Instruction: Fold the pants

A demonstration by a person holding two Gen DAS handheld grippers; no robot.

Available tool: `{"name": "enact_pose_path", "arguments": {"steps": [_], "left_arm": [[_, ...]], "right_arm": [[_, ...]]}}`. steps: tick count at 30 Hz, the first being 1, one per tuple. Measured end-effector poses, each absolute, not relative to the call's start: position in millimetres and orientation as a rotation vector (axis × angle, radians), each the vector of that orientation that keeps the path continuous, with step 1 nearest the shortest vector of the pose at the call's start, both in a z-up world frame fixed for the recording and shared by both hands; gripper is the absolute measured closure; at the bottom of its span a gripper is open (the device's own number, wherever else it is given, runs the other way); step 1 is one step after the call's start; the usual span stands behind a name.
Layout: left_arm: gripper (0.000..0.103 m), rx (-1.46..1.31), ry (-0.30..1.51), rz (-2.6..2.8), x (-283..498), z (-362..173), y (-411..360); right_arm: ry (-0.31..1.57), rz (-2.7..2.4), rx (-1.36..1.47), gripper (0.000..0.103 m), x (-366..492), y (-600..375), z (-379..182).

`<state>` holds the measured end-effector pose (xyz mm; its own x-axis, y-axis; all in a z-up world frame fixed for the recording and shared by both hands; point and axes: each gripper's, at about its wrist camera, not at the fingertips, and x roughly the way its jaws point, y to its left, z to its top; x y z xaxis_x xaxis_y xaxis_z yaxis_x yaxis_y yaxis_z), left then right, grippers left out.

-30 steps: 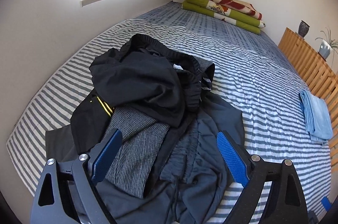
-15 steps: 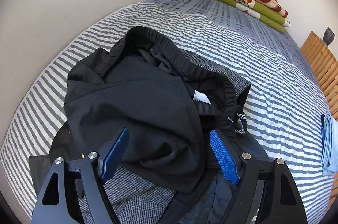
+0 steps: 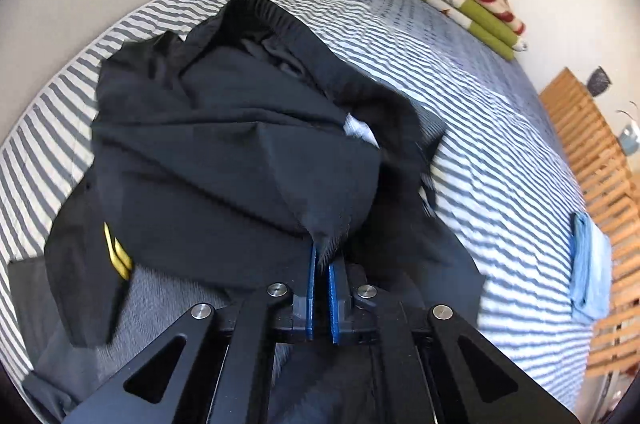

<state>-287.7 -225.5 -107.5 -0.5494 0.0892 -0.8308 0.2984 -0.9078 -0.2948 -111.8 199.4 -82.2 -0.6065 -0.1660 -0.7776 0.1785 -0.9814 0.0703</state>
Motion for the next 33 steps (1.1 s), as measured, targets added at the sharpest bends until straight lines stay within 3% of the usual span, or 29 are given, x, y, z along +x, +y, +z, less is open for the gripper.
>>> {"name": "enact_pose_path", "arguments": {"steps": [12,24,27,30,33], "left_arm": [[0.099,1.615,0.644,-2.848,-158,-110,-118],[0.099,2.085,0.426,-3.094,-70,-122,51],[0.098,2.168,0.296,-3.193,-41,-119,90],[0.095,2.222,0.229,-3.227,-23,-109,114],[0.075,2.205,0.334,-3.21,-37,-94,97]], "right_arm": [[0.007,-2.623,1.265,0.015,-90,201,-81],[-0.131,-2.616,1.268,0.015,-96,234,-73],[-0.151,-2.641,1.288,0.015,-95,251,-74],[-0.193,-2.656,1.314,0.015,-98,267,-74],[-0.211,-2.669,1.318,0.015,-102,277,-73]]}}
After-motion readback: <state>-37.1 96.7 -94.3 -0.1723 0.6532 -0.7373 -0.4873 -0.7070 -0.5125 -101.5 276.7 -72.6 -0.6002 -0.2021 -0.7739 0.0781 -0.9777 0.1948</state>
